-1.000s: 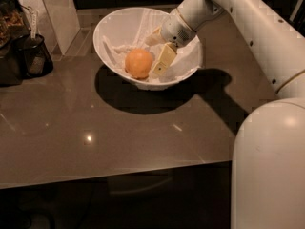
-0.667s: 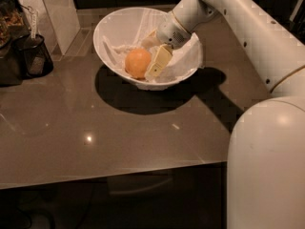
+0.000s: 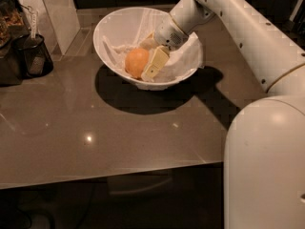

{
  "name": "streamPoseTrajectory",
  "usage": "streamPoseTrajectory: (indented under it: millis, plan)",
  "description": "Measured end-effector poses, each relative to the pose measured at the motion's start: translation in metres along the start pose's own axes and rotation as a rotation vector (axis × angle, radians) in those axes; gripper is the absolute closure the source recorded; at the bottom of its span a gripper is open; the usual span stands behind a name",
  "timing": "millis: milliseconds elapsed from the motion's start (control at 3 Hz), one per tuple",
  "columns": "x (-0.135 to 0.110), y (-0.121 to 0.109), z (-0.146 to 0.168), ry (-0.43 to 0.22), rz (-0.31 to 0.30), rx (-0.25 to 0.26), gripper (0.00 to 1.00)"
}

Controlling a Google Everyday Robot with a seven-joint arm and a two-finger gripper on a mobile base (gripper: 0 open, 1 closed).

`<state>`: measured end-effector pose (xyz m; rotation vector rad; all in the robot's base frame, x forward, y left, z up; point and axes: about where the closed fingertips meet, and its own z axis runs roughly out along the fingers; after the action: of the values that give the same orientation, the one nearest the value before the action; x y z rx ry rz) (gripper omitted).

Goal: Pick orange from white bowl

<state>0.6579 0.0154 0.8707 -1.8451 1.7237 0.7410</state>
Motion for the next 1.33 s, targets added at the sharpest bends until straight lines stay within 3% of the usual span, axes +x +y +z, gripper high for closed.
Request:
streamPoseTrajectory:
  millis: [667, 1333]
  plan:
    - [0.005, -0.004, 0.017, -0.02, 0.033, -0.05, 0.2]
    - [0.006, -0.005, 0.022, -0.024, 0.039, -0.063, 0.62]
